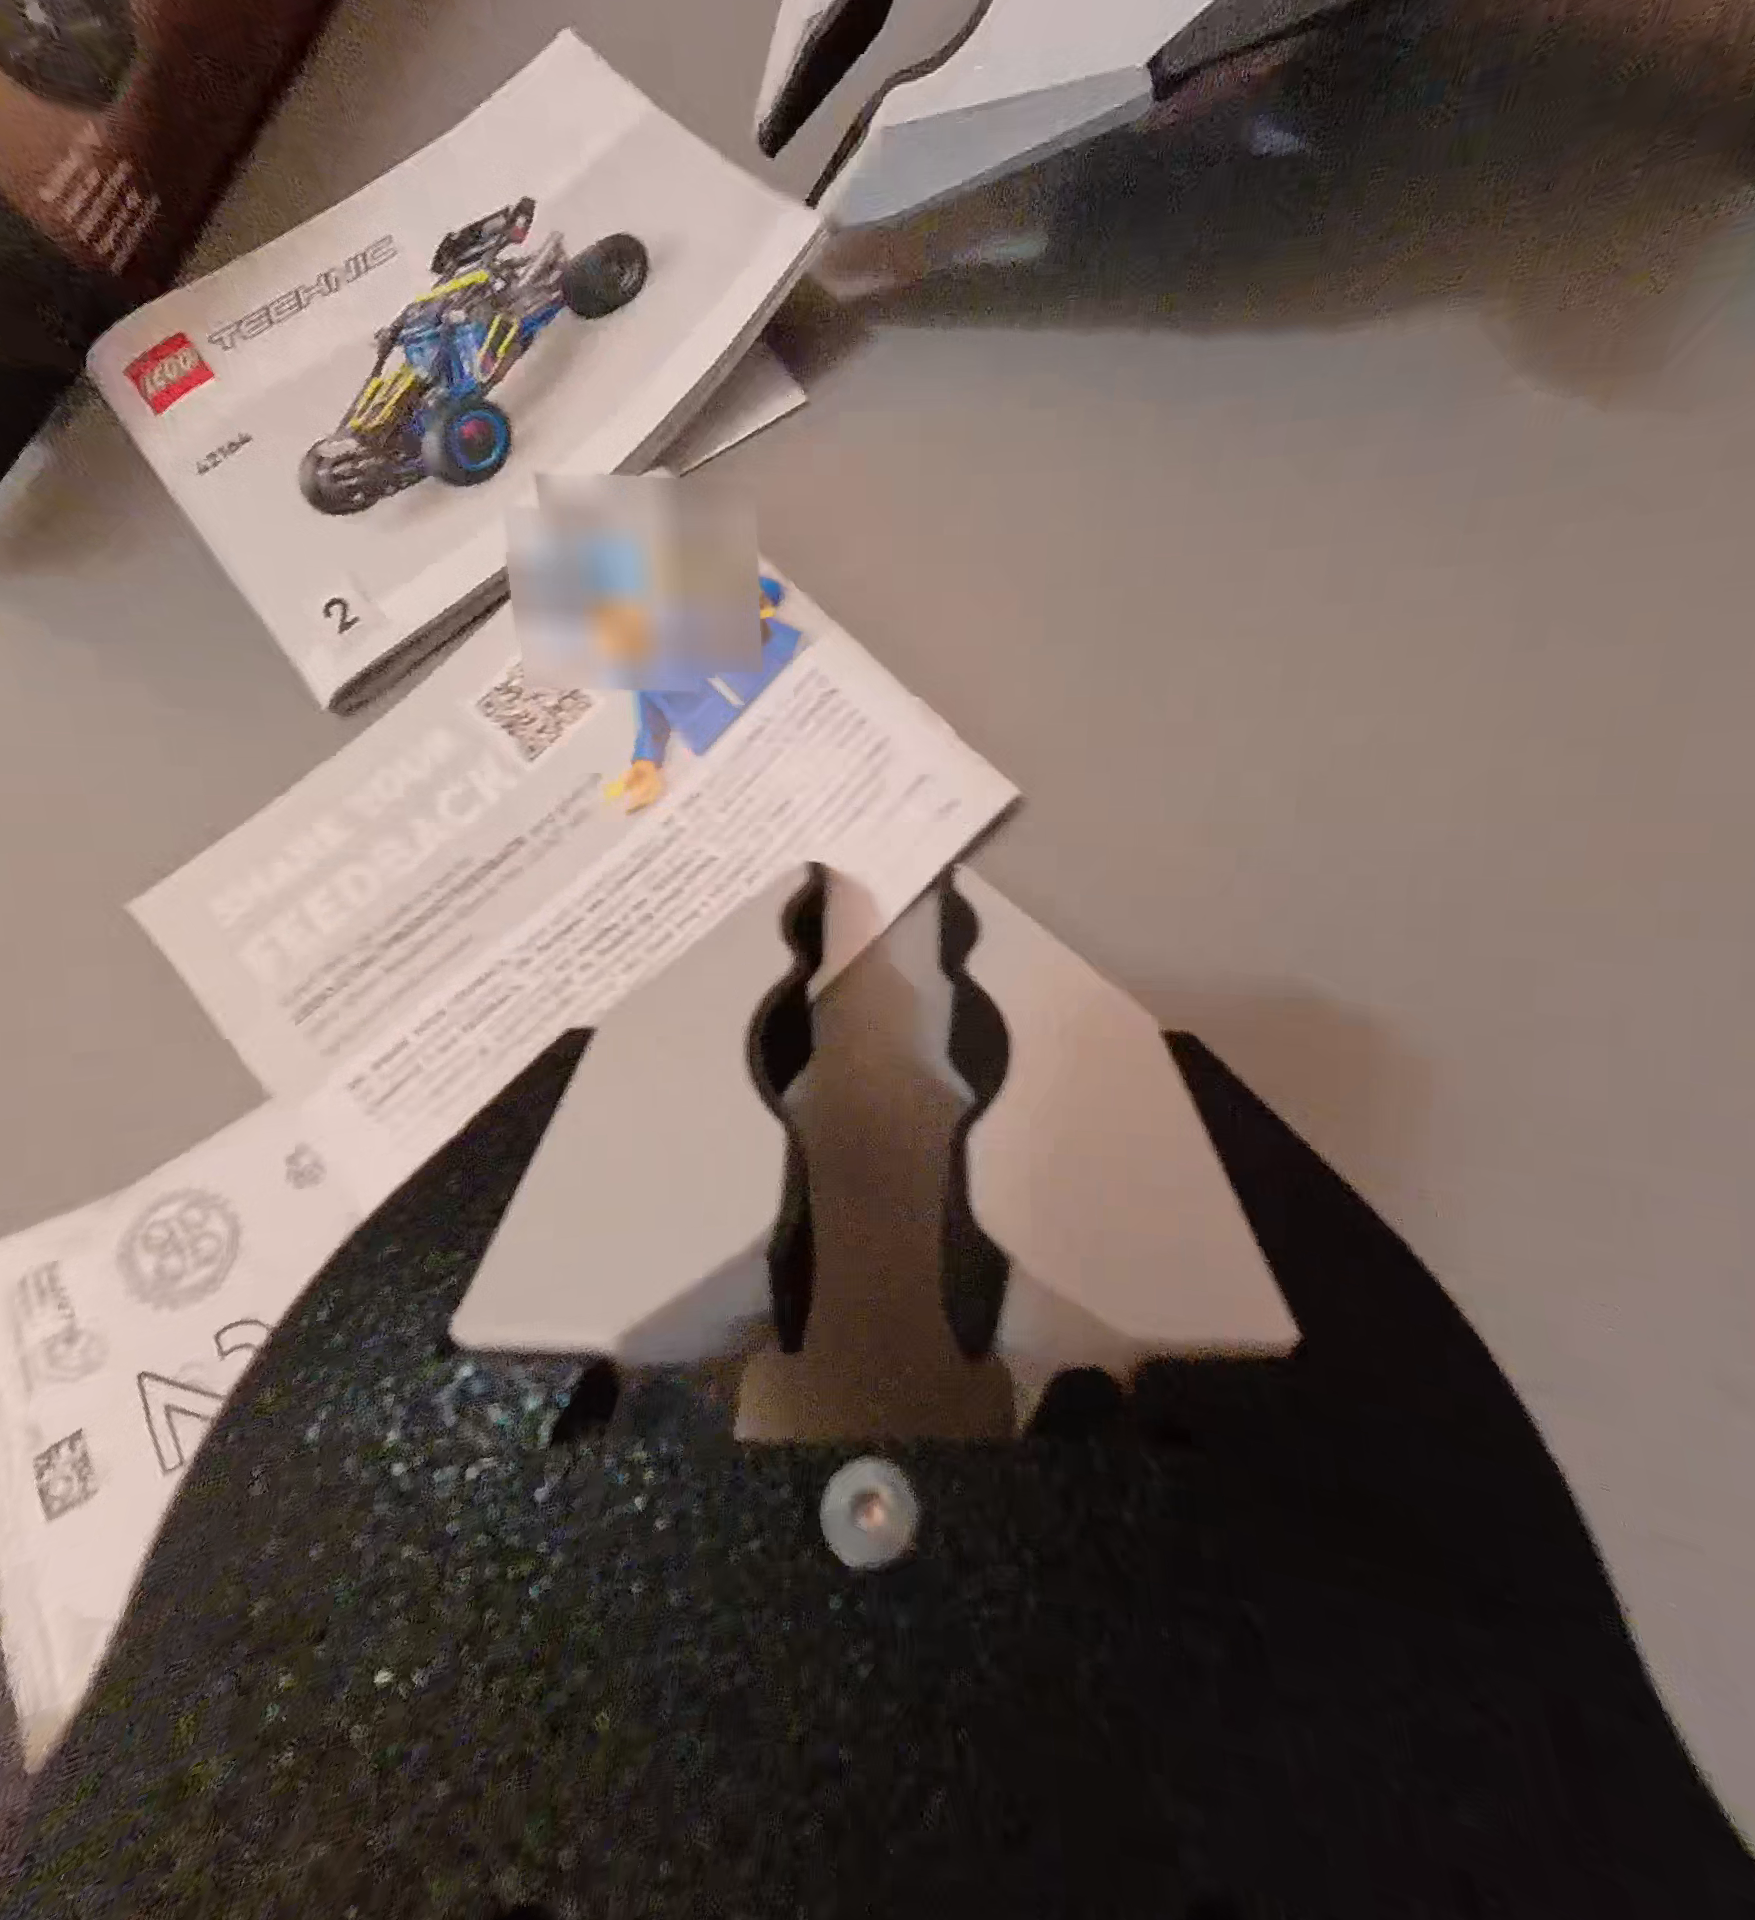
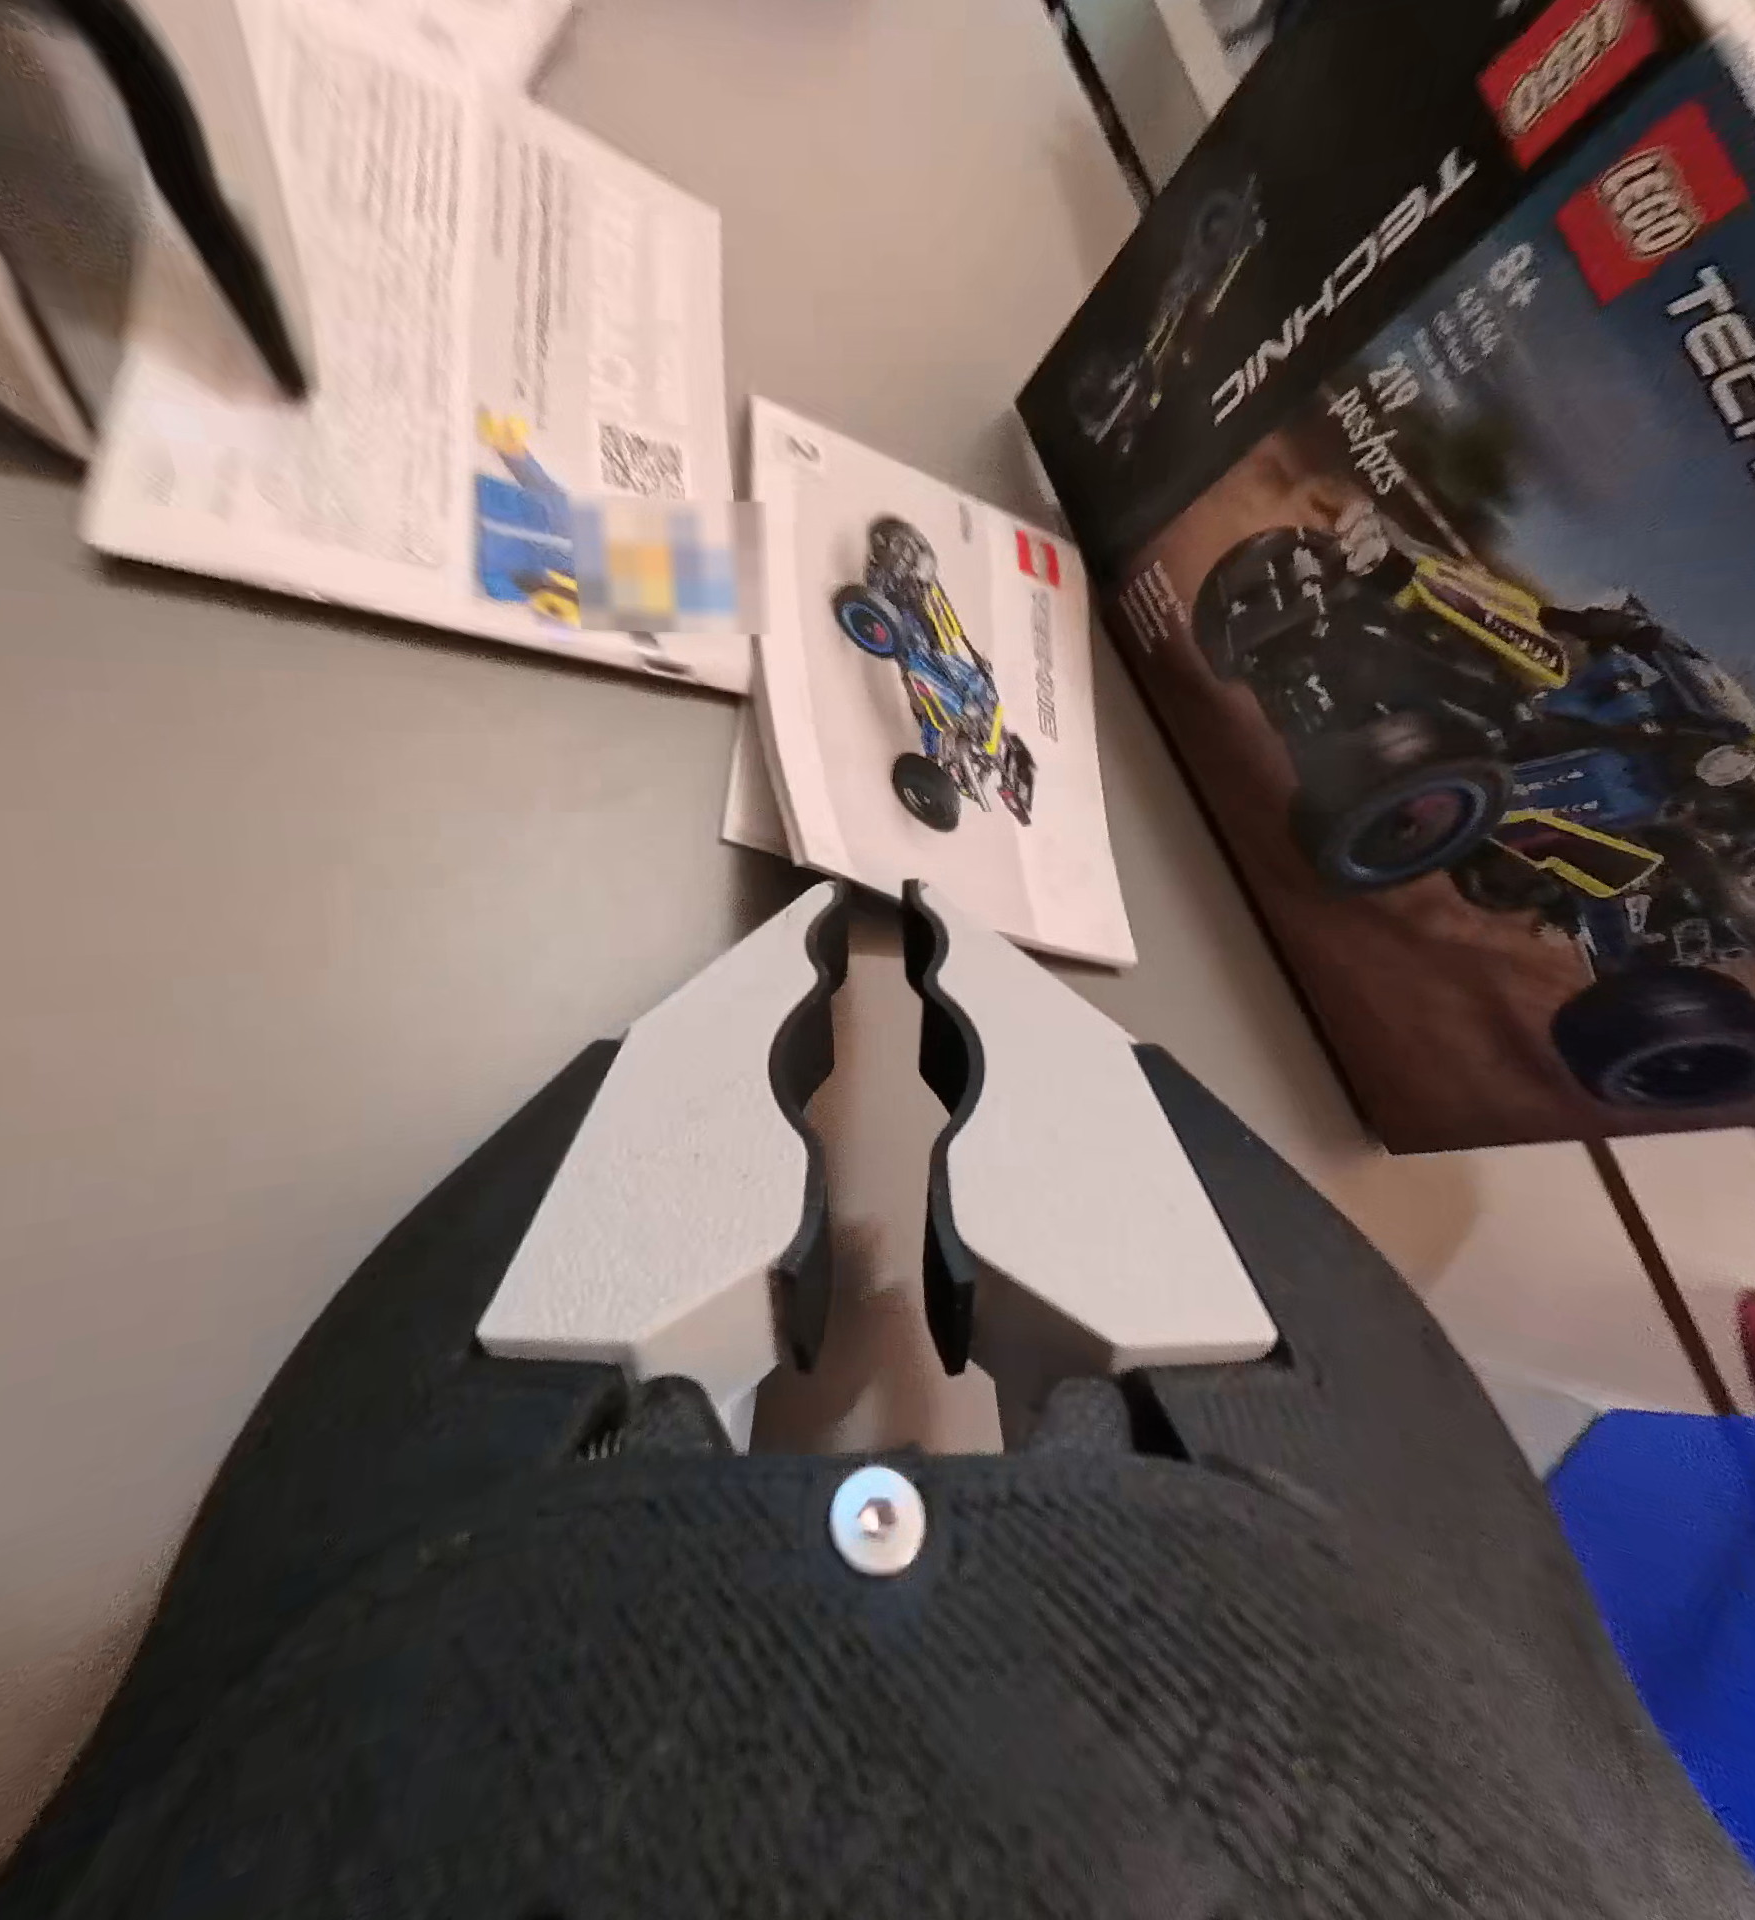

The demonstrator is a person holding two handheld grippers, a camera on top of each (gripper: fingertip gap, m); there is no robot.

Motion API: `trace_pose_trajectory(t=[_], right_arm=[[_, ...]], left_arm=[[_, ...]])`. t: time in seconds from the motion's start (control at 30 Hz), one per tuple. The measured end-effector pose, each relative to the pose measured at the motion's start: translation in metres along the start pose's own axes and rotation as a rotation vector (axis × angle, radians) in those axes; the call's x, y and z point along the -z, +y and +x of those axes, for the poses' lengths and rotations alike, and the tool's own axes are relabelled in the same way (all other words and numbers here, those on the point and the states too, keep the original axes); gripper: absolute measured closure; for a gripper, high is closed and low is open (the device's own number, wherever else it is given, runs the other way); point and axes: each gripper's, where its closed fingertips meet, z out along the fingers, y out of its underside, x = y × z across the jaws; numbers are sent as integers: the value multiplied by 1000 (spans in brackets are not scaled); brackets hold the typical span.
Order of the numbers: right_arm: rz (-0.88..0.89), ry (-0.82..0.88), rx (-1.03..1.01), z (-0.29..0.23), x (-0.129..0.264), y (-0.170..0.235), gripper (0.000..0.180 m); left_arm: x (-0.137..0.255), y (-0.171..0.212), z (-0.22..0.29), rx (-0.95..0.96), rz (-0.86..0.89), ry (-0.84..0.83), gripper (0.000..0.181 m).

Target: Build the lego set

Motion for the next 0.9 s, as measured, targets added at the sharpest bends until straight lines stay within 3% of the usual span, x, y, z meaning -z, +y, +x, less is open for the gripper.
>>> trace_pose_trajectory(t=[0.03, 0.17, 0.27, 0.37, 0.43, 0.53, 0.6, 0.63, 0.67, 0.77, 0.8, 0.87, 0.9], right_arm=[[37, -24, -17, -3, 3, -6, 169], [126, -111, 10, -19, 7, -21, 159], [149, -135, 62, -27, 8, -26, 143], [301, -149, -42, -24, 20, -53, 125], [482, -236, -243, -24, 33, -83, 100], [699, -445, -495, -30, 51, -119, 101], [740, -721, -565, -58, 68, -130, 91], [685, -824, -544, -72, 72, -125, 107], [642, -821, -519, -74, 70, -119, 121], [625, -649, -540, -48, 66, -108, 119], [627, -602, -540, -40, 67, -105, 119], [646, -547, -521, -31, 73, -103, 119], [653, -520, -506, -27, 75, -102, 120]], left_arm=[[0, 0, 0, -22, 24, -21, 176], [6, 0, -2, -54, 98, -65, 181], [37, -28, 4, 17, 253, -9, 181], [105, -82, 3, 280, 590, 179, 181], [143, -102, -11, 489, 793, 297, 181], [165, -114, -28, 755, 993, 447, 181], [150, -113, -30, 776, 969, 406, 181], [140, -111, -25, 731, 919, 381, 181], [130, -107, -22, 670, 854, 327, 181], [109, -83, -17, 369, 640, 126, 181], [106, -75, -5, 255, 561, 142, 174], [96, -55, 31, 70, 374, 253, 138], [90, -41, 46, -4, 263, 284, 131]])
